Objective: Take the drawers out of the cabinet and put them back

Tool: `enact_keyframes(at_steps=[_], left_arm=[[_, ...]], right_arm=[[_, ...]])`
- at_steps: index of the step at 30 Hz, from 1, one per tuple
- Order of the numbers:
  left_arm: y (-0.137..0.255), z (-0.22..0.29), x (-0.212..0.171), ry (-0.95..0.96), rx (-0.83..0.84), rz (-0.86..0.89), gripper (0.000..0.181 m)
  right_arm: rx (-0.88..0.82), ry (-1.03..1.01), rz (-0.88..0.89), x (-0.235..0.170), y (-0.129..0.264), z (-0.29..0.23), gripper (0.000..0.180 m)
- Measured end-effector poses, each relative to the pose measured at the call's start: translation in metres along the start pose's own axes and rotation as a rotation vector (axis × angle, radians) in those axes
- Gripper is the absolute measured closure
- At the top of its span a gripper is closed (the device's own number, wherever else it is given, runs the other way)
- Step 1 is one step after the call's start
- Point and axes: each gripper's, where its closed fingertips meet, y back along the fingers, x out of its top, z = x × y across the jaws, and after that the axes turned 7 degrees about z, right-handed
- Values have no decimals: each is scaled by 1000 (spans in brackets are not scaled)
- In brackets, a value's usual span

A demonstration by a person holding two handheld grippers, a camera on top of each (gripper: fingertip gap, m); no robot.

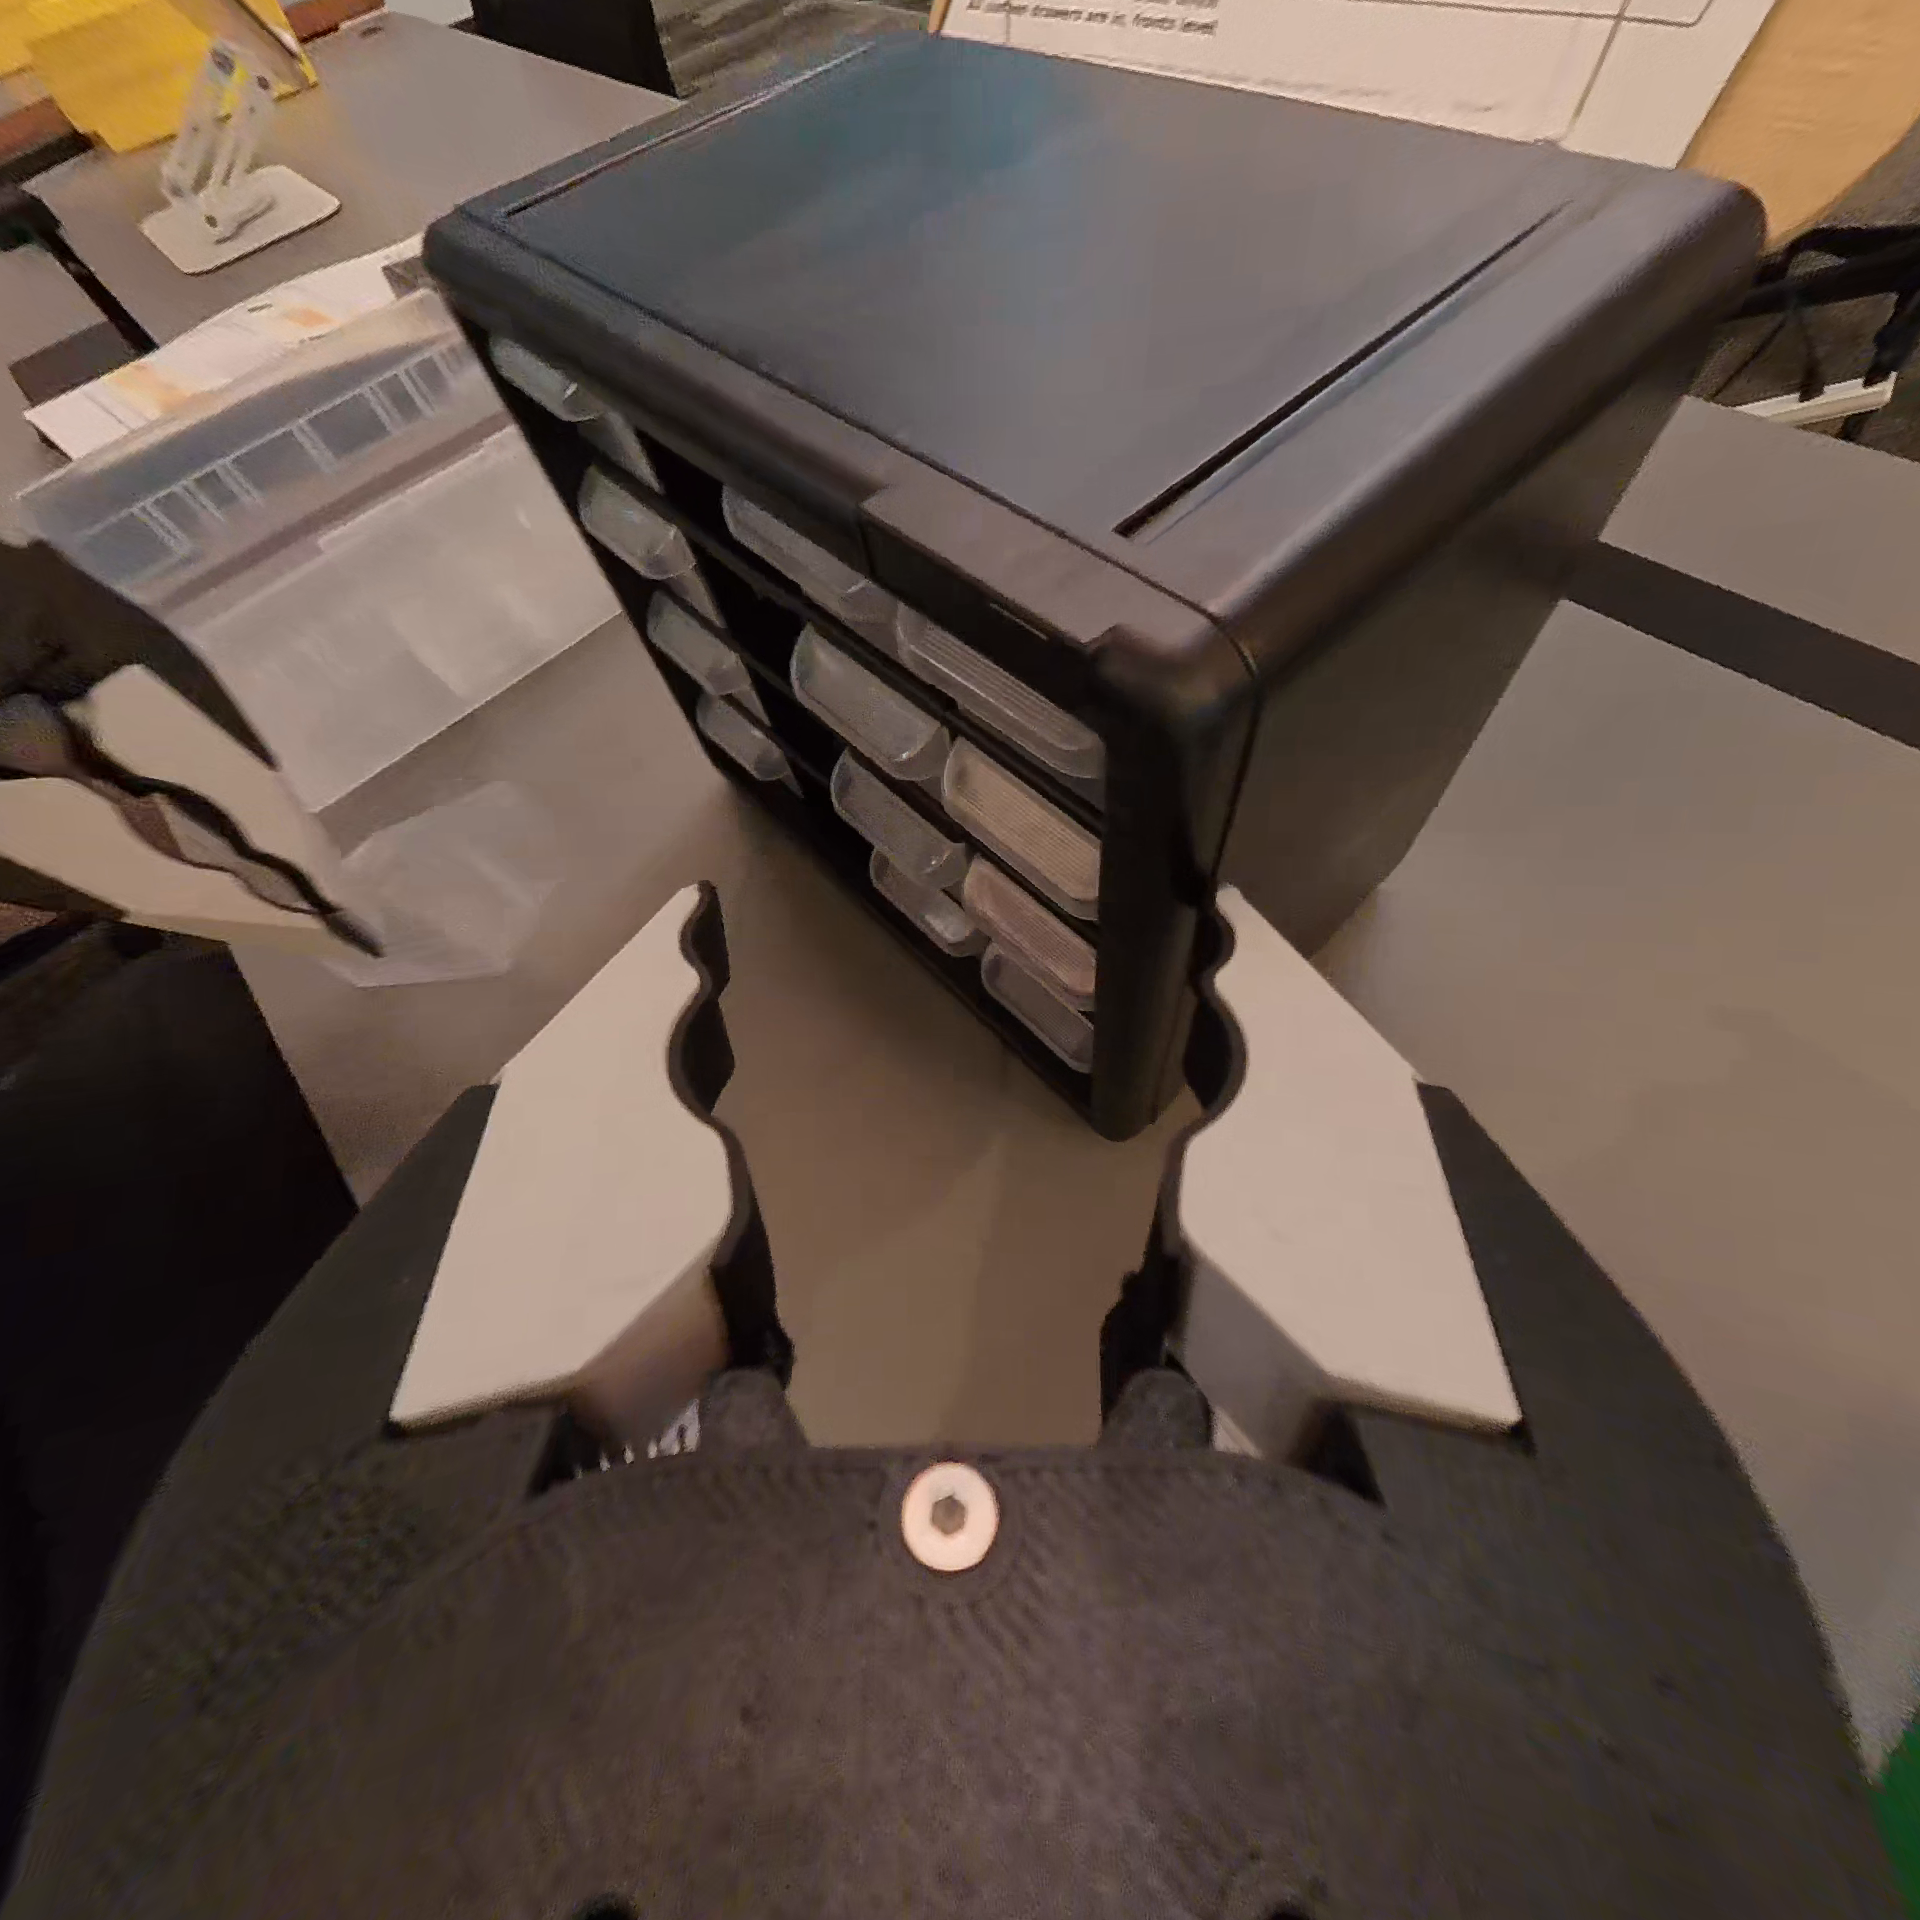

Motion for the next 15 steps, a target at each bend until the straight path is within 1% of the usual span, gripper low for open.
enact_keyframes(at_steps=[1, 5, 6, 7, 9, 12, 14, 15], left_arm=[[-7, 0, 1, 9, -5, -1, 181], [-19, 0, -1, 8, -9, -31, 181], [-20, 1, -2, 18, -12, -34, 181], [-21, -1, -4, 20, 0, -42, 181], [-23, -4, -9, 18, 20, -63, 180], [-28, -6, -16, 31, 31, -83, 180], [-32, -9, -19, 24, 53, -99, 180], [-34, -10, -20, 23, 57, -104, 180]], right_arm=[[7, 4, -4, -1, 1, -6, 92], [96, 38, -51, -9, 8, -41, 96], [139, 45, -75, -10, 11, -51, 100], [171, 44, -89, -9, 15, -57, 109], [166, 52, -42, 12, 26, -55, 109], [86, 149, 104, 65, 35, -34, 102], [34, 230, 148, 95, 26, -20, 95], [11, 267, 131, 105, 16, -13, 95]])
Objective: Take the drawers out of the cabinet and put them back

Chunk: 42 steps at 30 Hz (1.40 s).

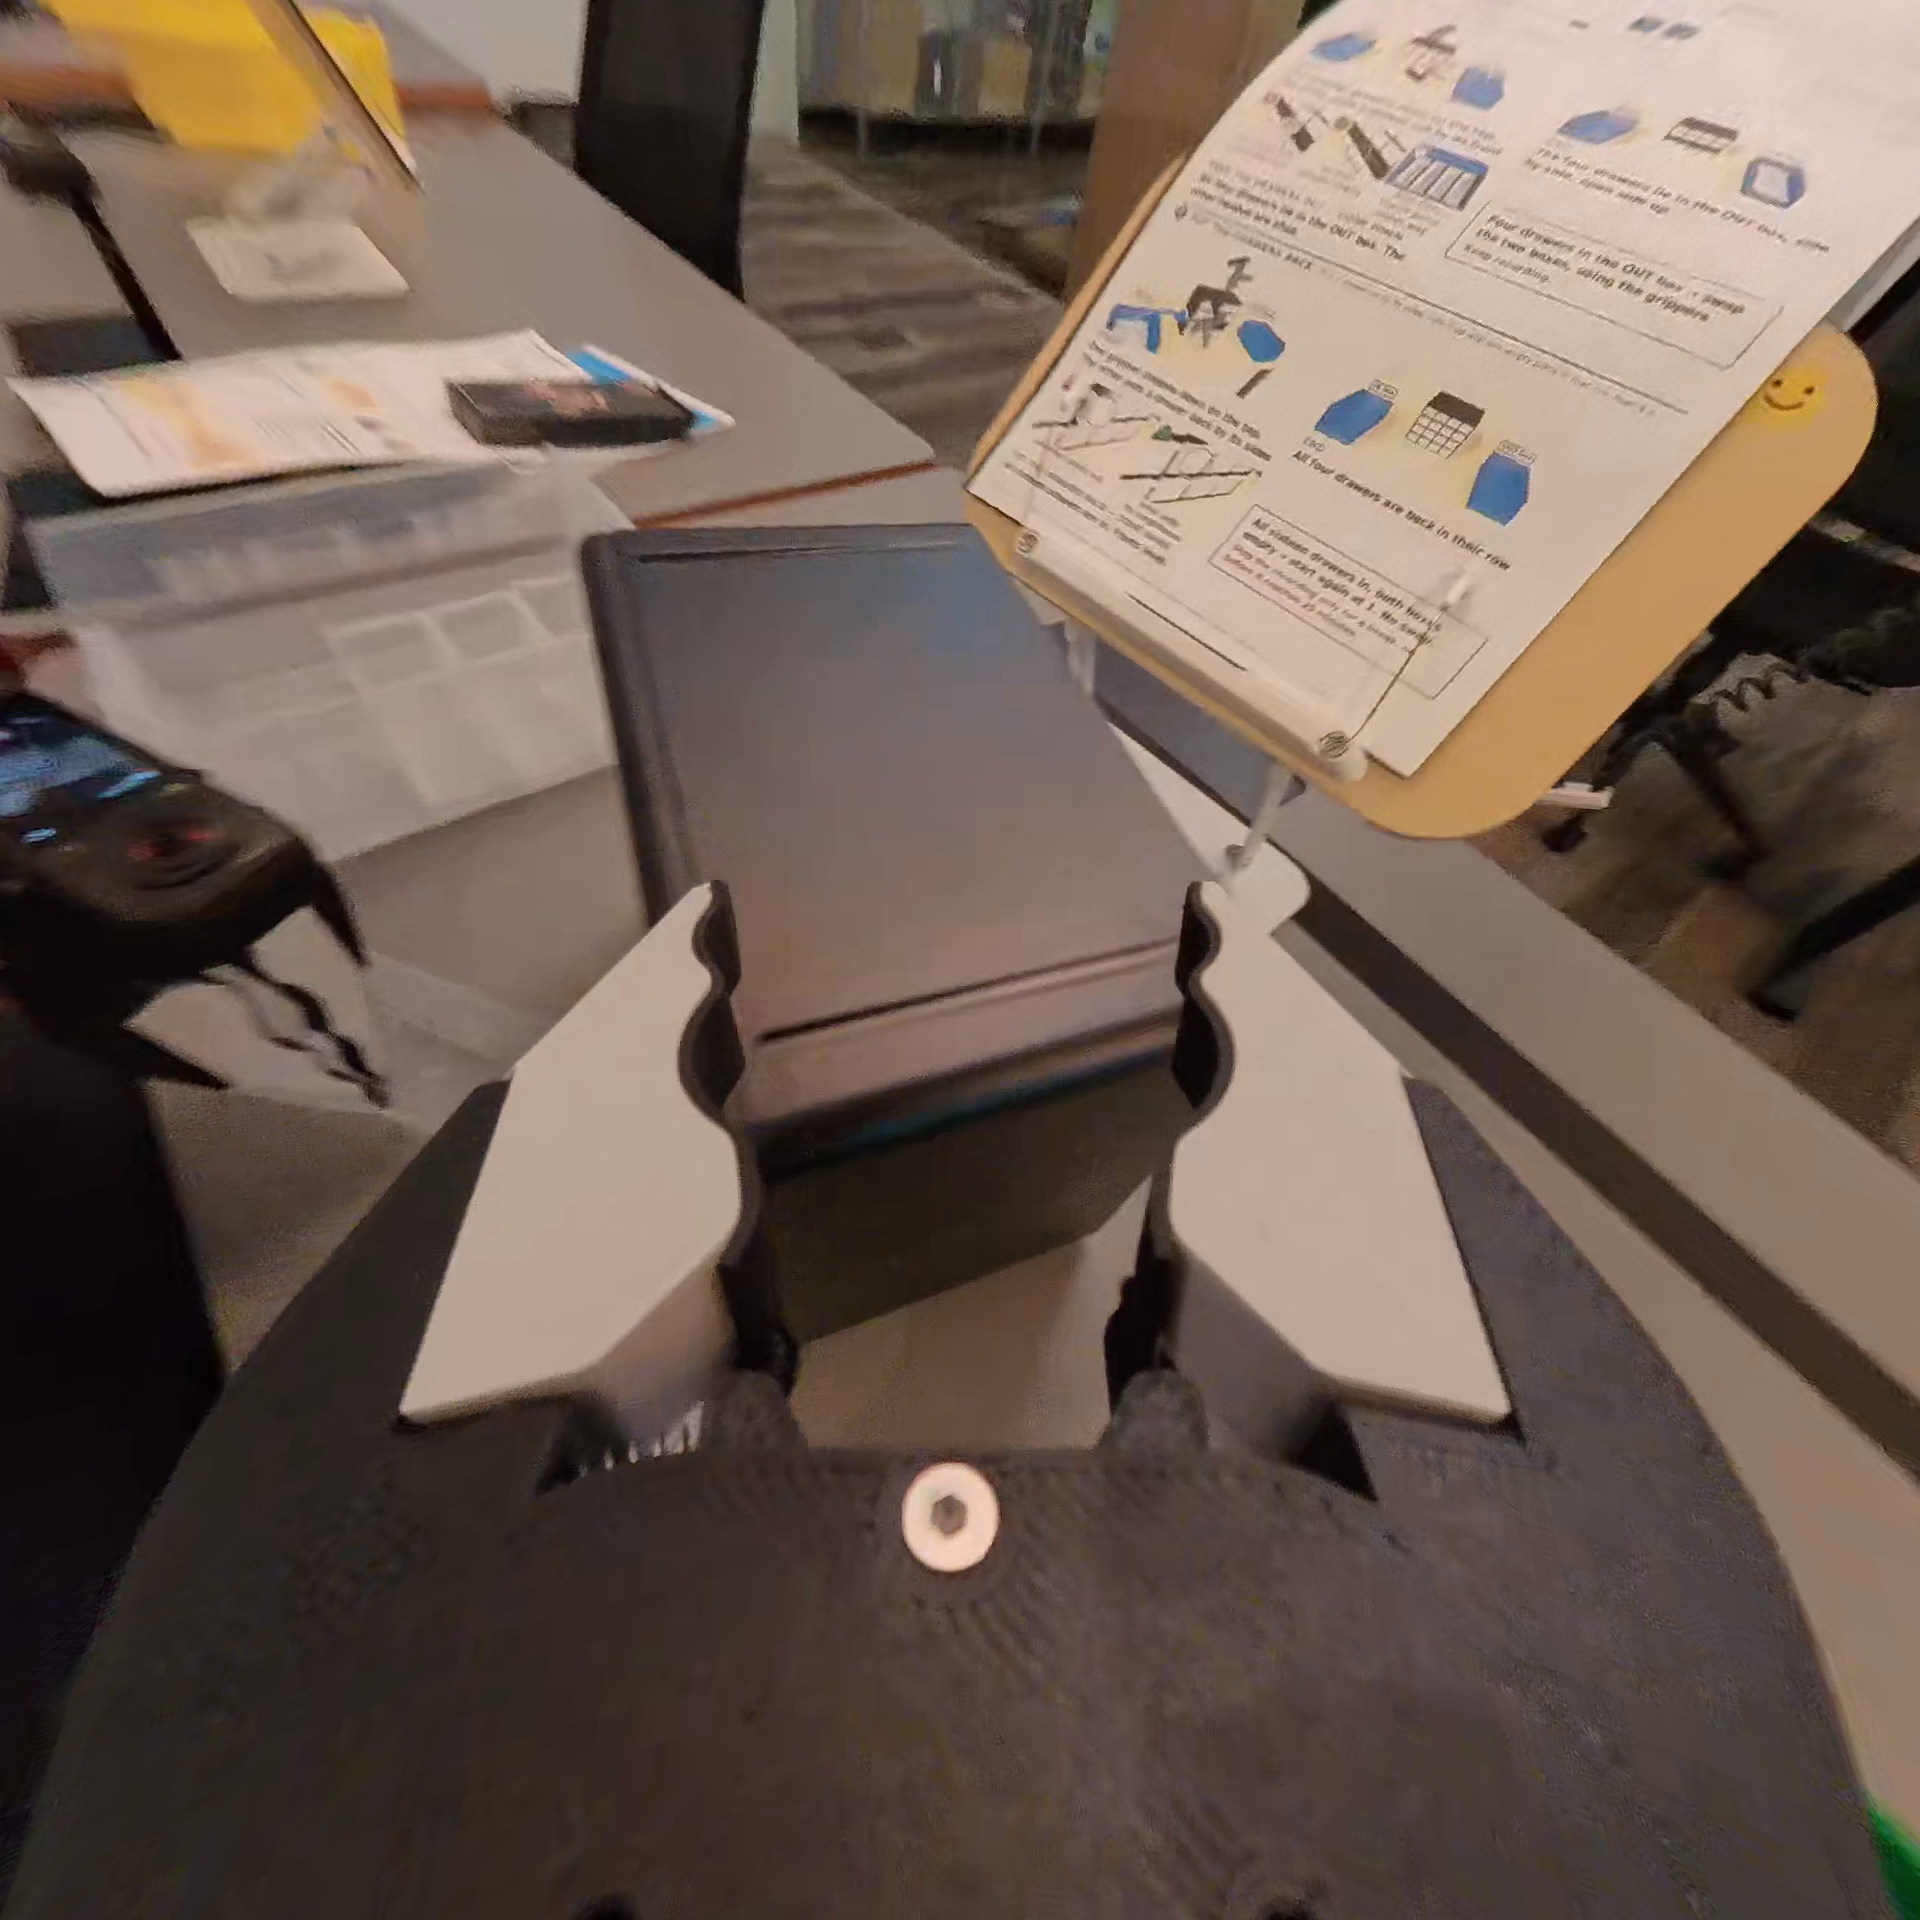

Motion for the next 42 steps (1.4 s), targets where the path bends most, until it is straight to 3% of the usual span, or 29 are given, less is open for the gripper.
enact_keyframes(at_steps=[6, 10, 15, 17, 20, 24, 33, 42], left_arm=[[-8, 2, -3, 9, -14, -4, 161], [11, -5, 2, 28, 23, 52, 137], [17, -33, -19, 95, 135, 58, 77], [11, -34, -29, 142, 91, 20, 68], [0, -30, -40, 159, 44, -35, 81], [-7, -24, -48, 205, 23, -68, 115], [3, -36, -21, 393, 42, 4, 117], [-6, -44, -10, 483, 27, -90, 119]], right_arm=[[26, 77, -206, -15, -79, 31, 95], [34, 112, -223, -21, -100, 36, 102], [82, 121, -248, -23, -110, 40, 106], [117, 94, -248, -23, -115, 40, 109], [200, -13, -245, -24, -120, 32, 127], [241, -67, -213, -23, -120, 29, 131], [237, -68, -211, -22, -119, 26, 144], [234, -71, -216, -22, -119, 26, 145]])
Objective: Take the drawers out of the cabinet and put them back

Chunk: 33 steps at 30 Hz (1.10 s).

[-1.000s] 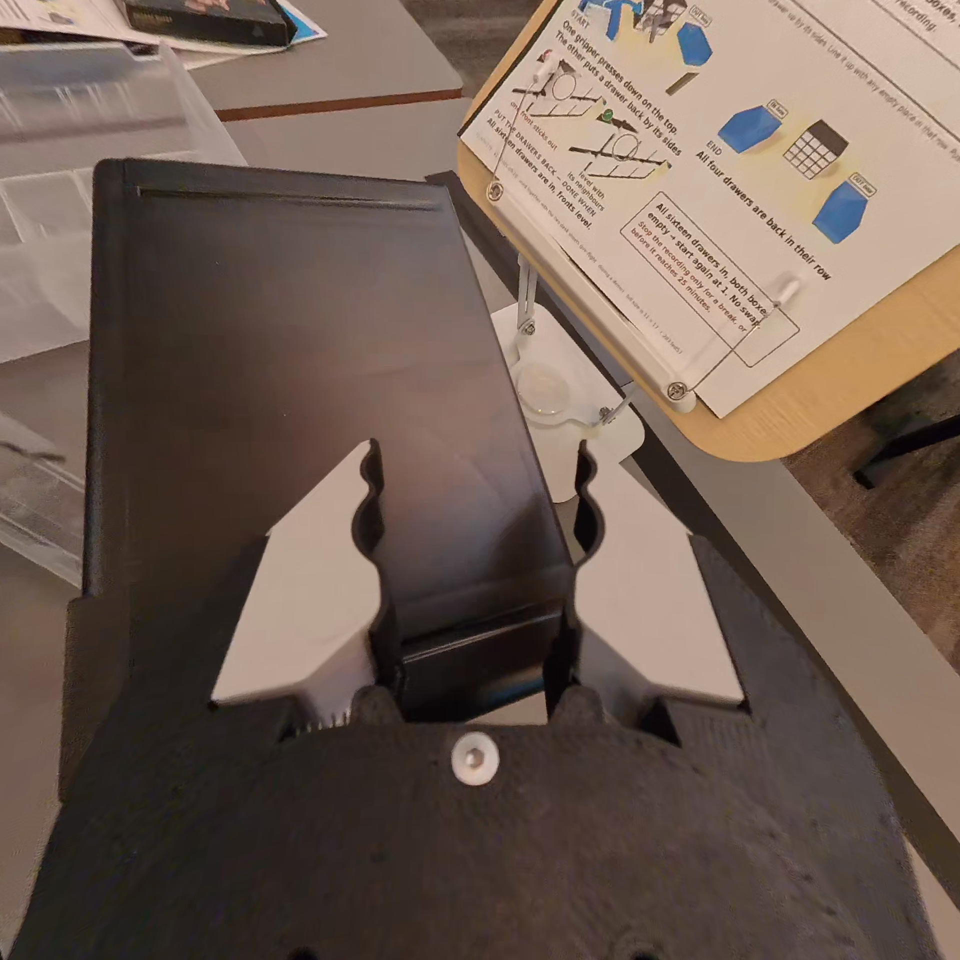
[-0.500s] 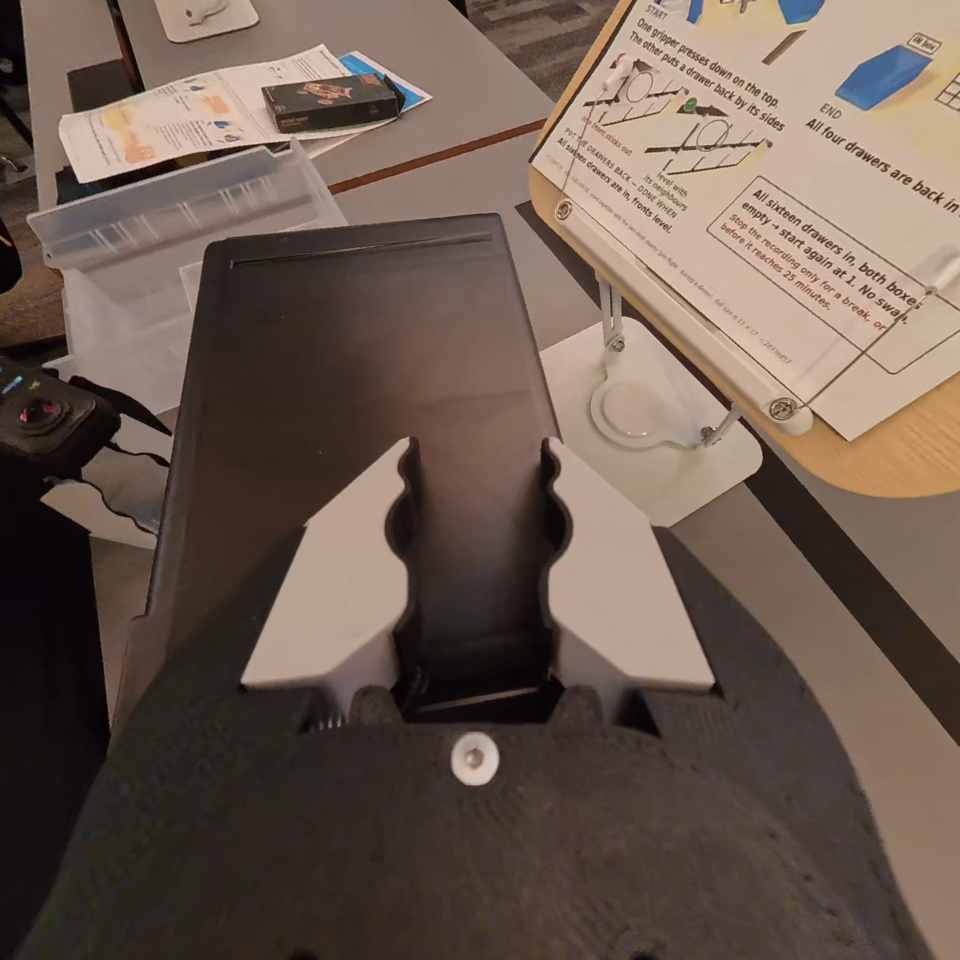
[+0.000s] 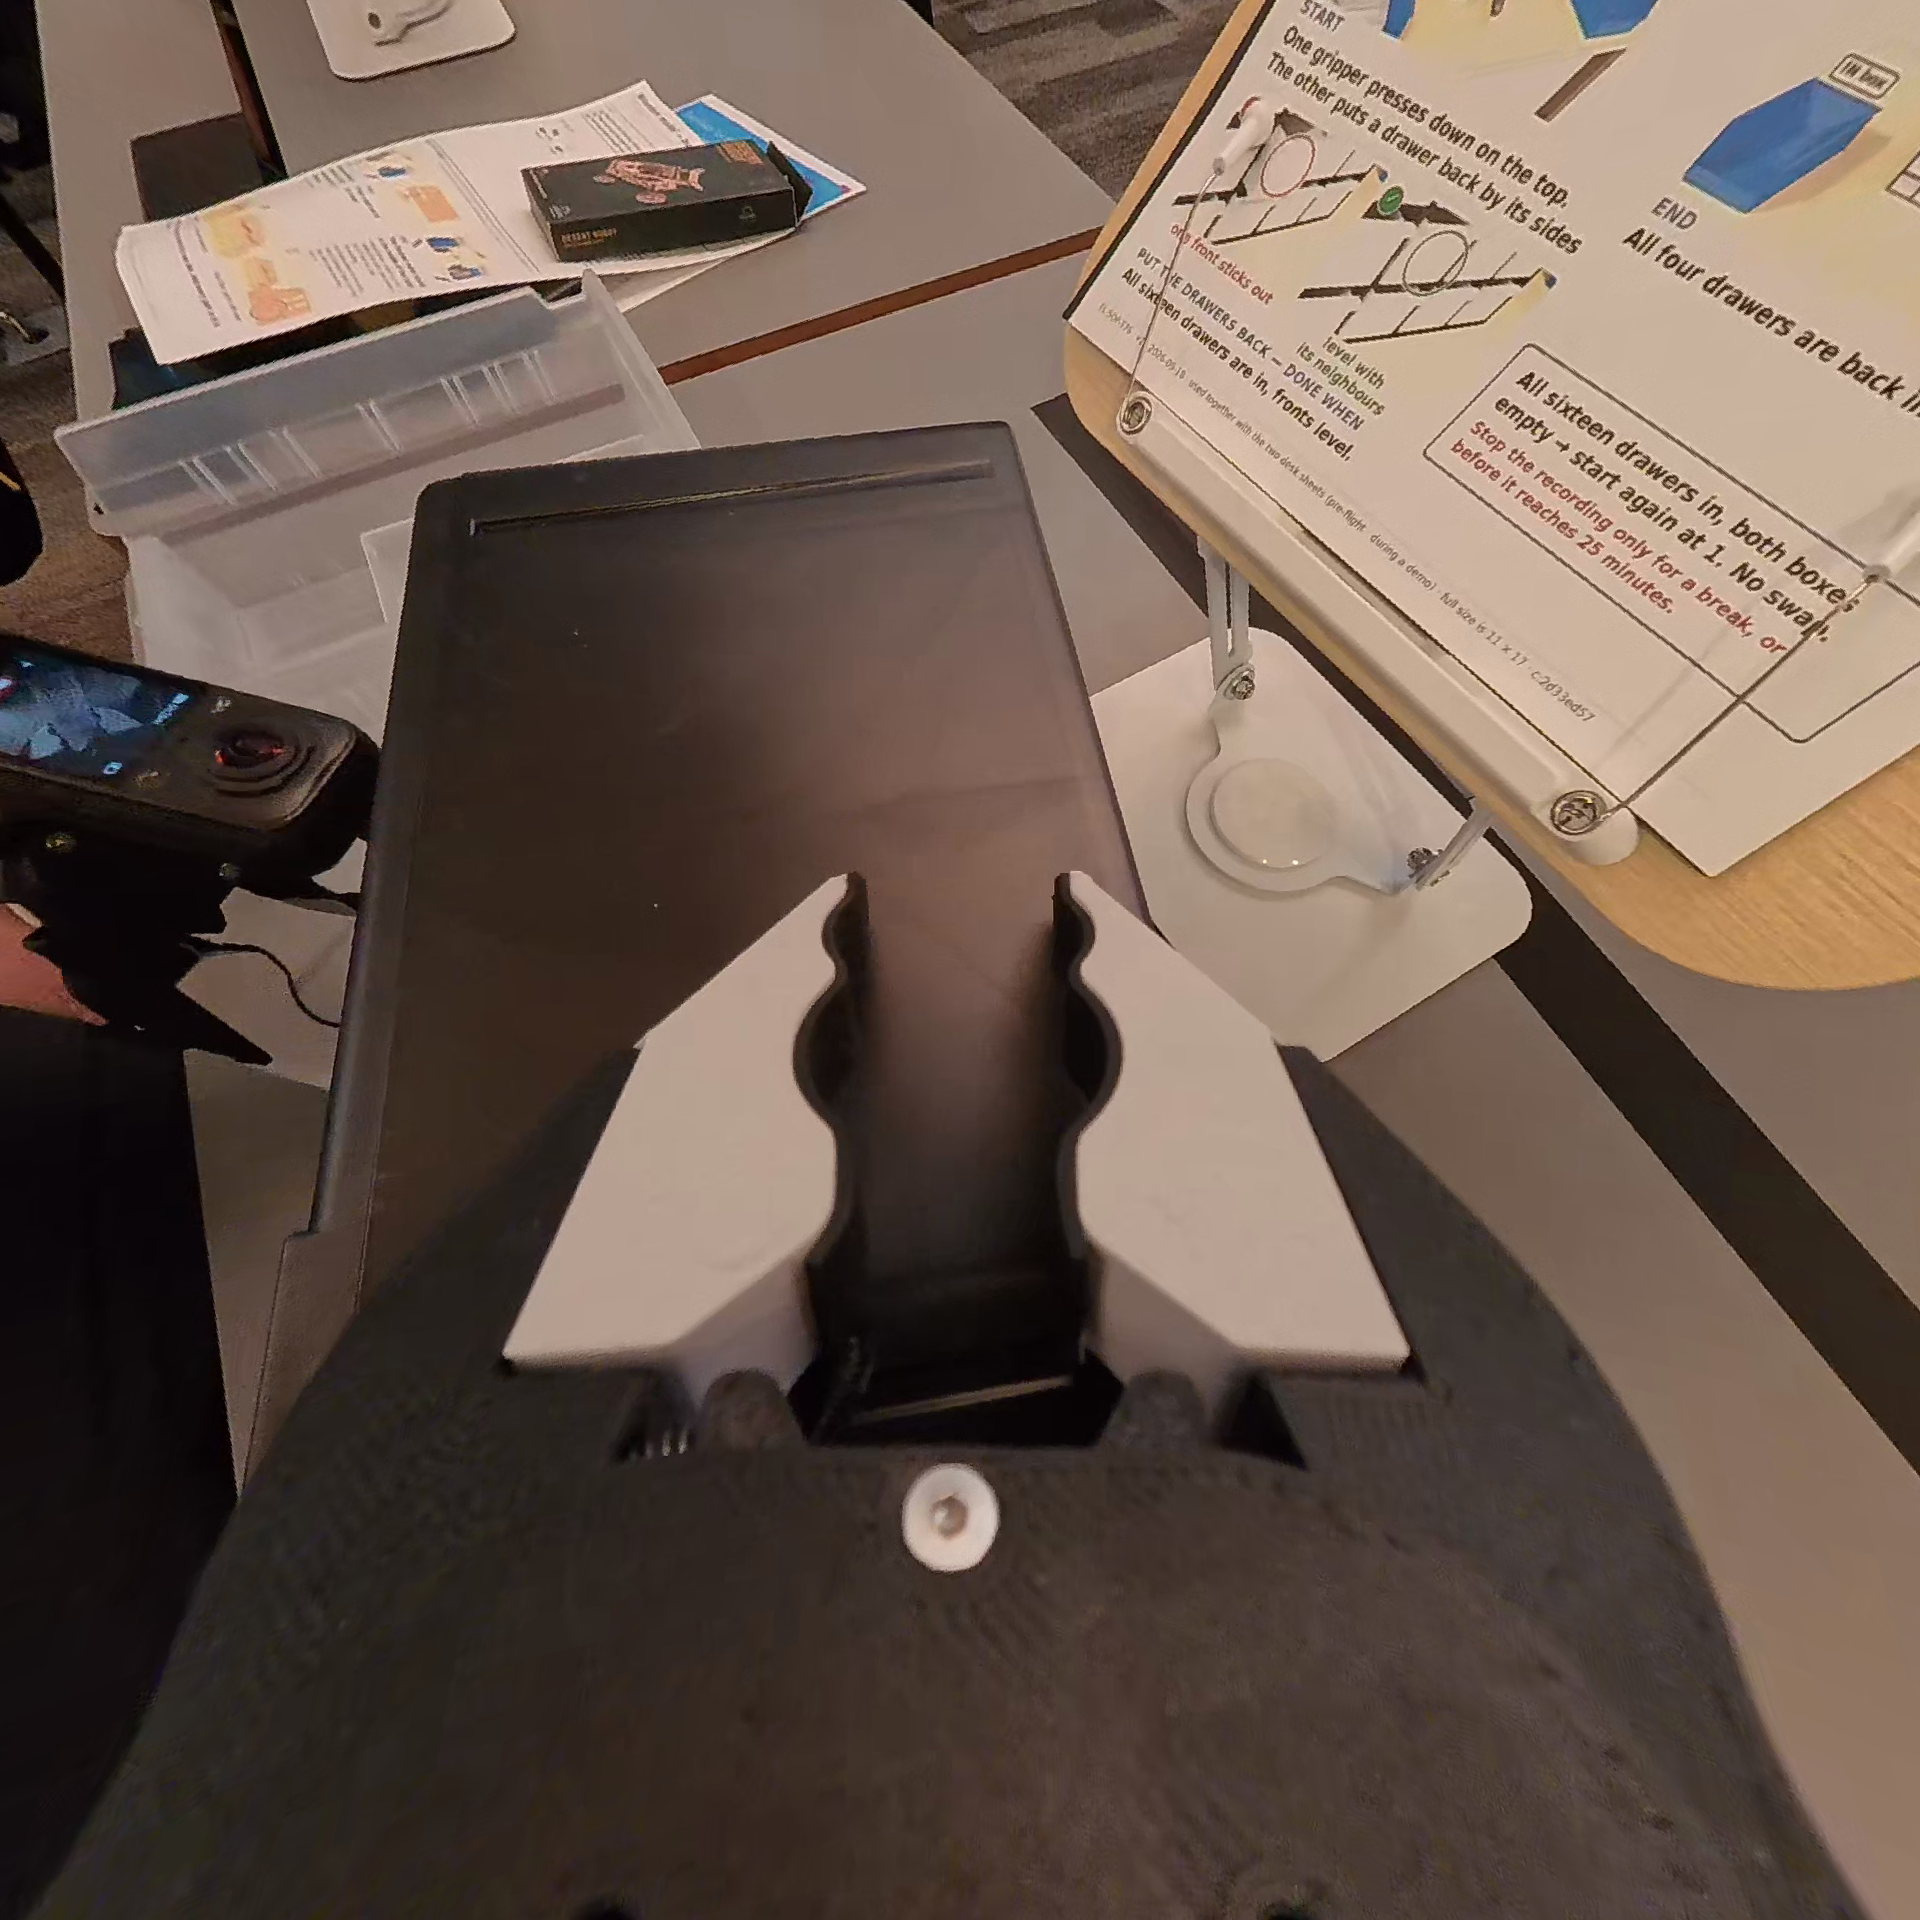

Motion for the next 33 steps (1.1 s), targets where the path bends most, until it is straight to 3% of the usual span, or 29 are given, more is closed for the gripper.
enact_keyframes(at_steps=[8, 33], left_arm=[[20, -4, 14, 46, -6, 19, 120], [20, -12, 9, 53, 28, -69, 122]], right_arm=[[-4, -5, -18, -1, -1, 1, 145], [-65, -34, -53, -7, 3, -13, 140]])
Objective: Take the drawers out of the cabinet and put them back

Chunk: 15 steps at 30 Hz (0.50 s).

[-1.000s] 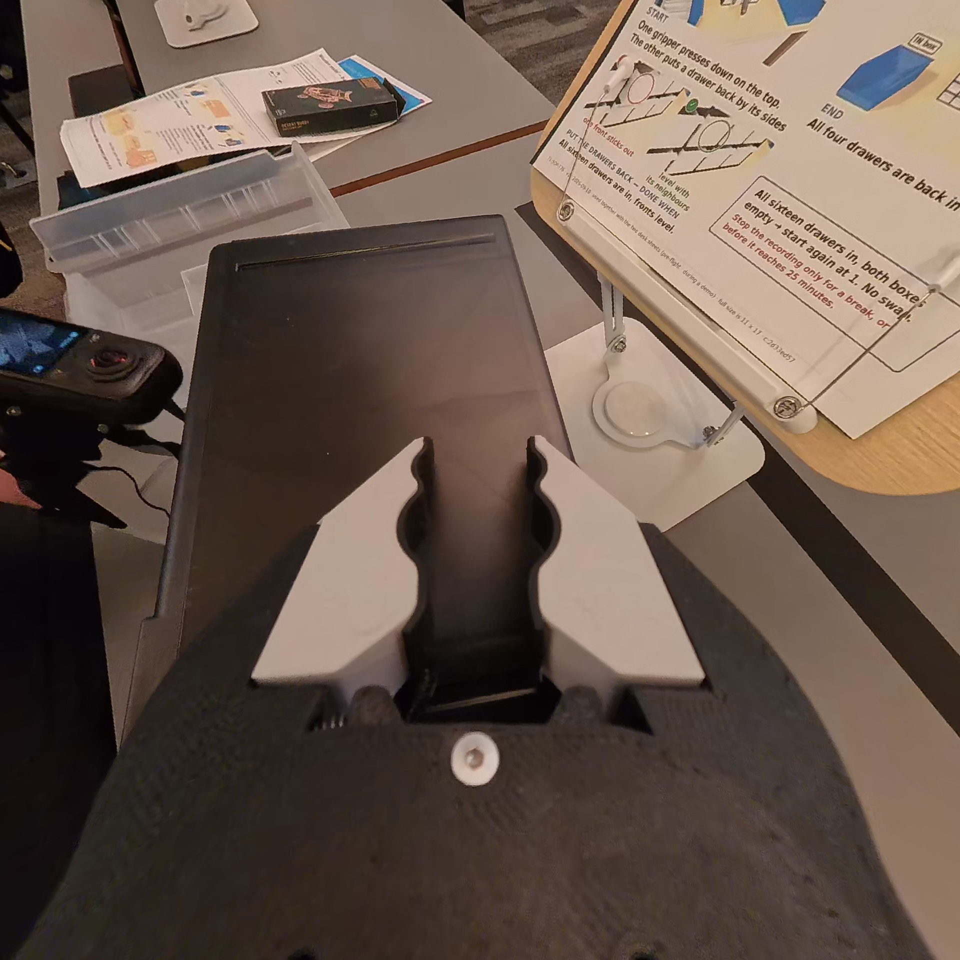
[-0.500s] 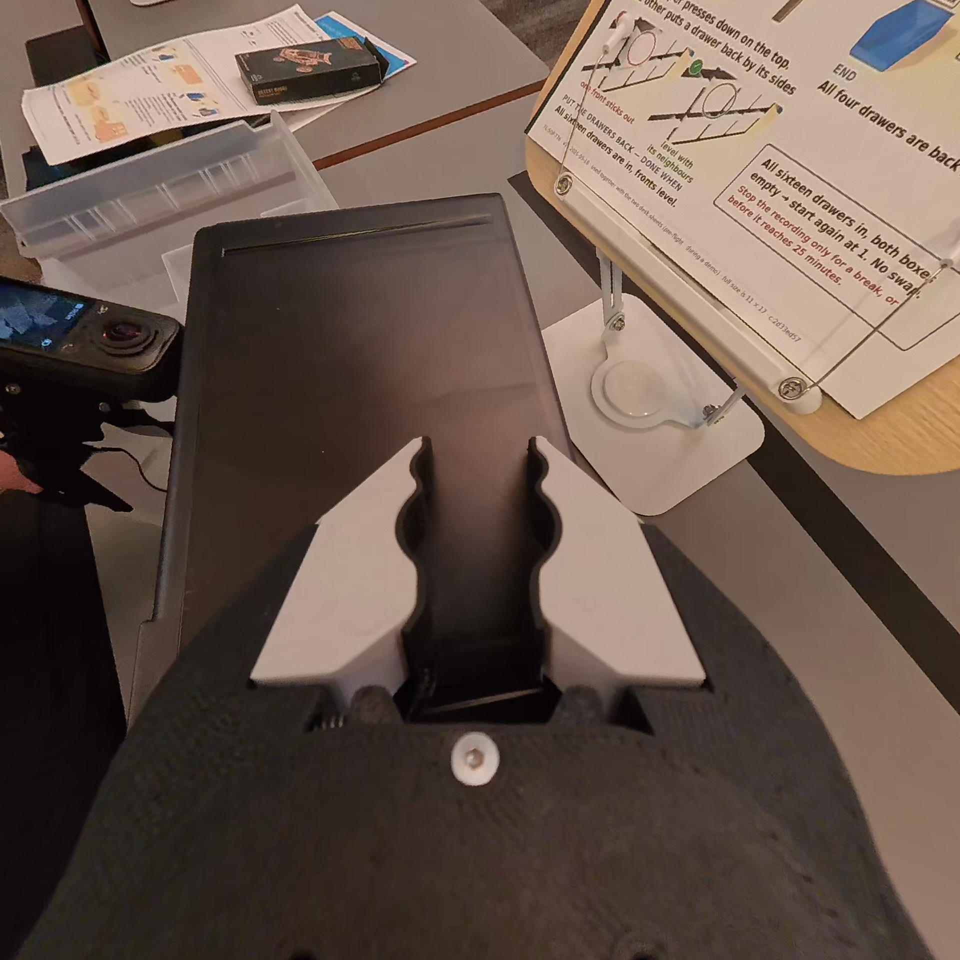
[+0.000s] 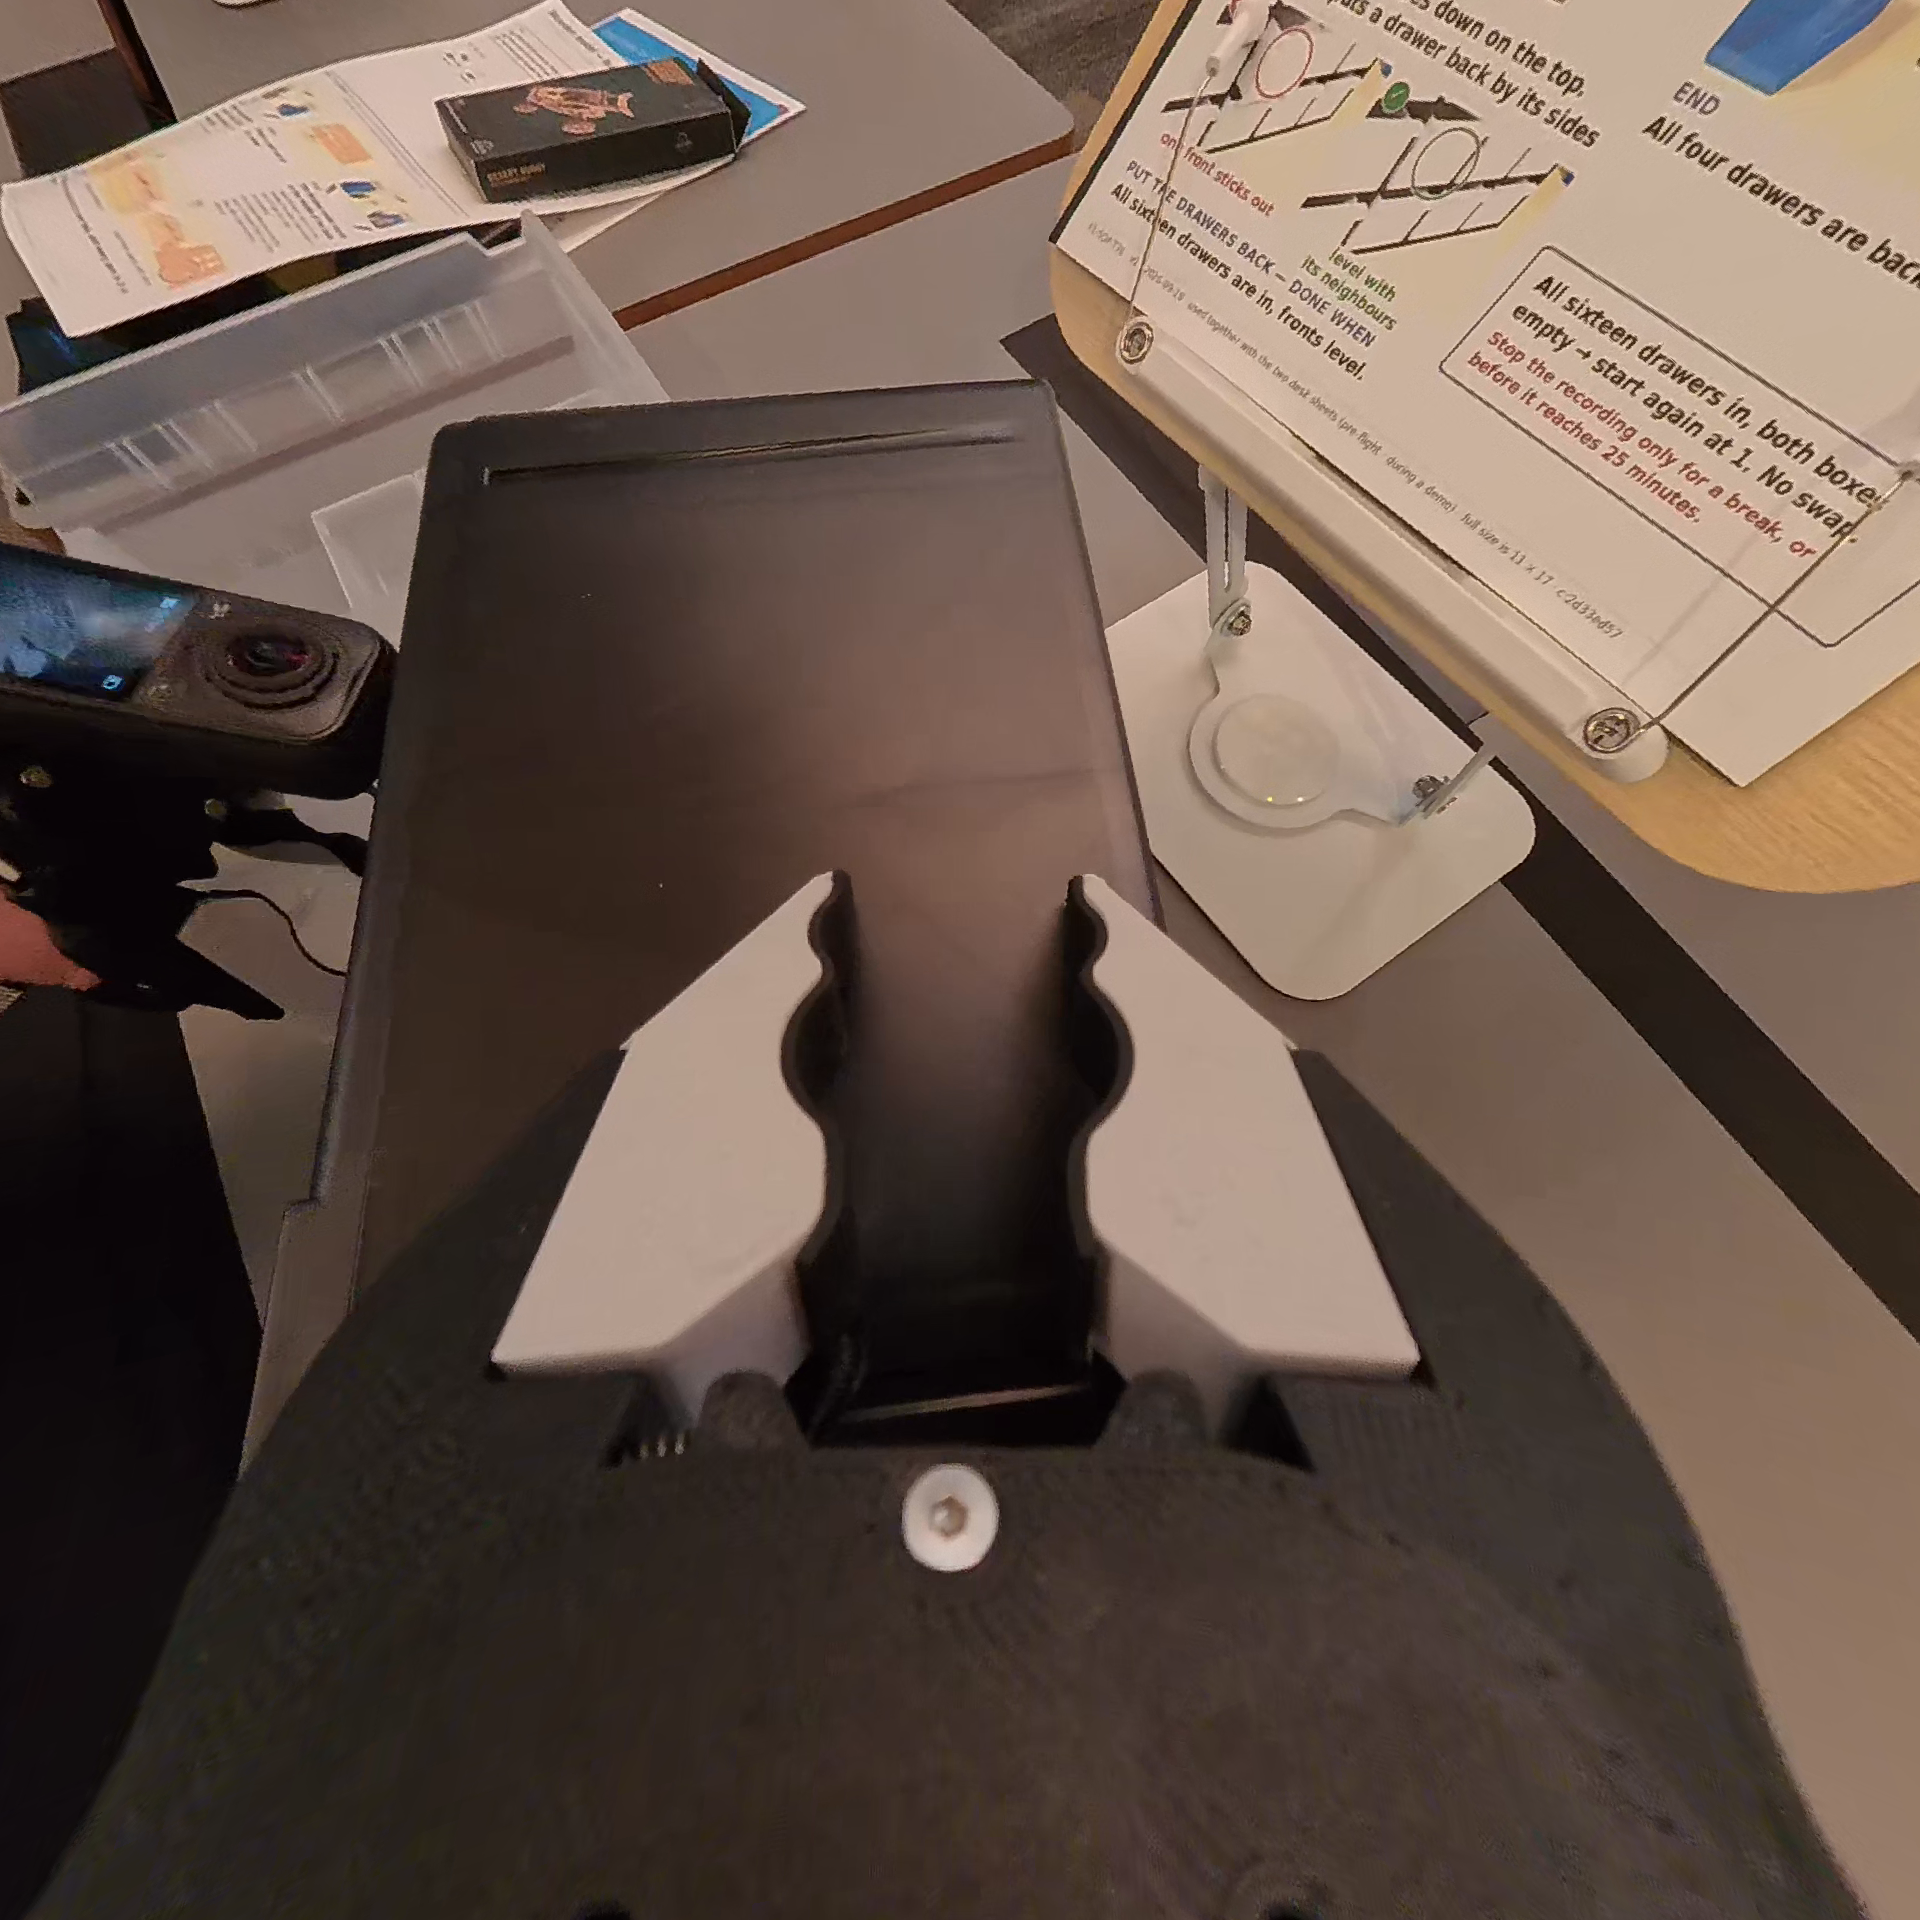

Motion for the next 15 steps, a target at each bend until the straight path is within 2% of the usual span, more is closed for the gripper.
enact_keyframes(at_steps=[10, 15], left_arm=[[12, -15, 4, -33, 13, -125, 121], [4, -13, 11, -8, 28, -4, 122]], right_arm=[[-24, -12, -2, -1, 1, 0, 138], [-35, -17, 15, 0, 3, 1, 138]])
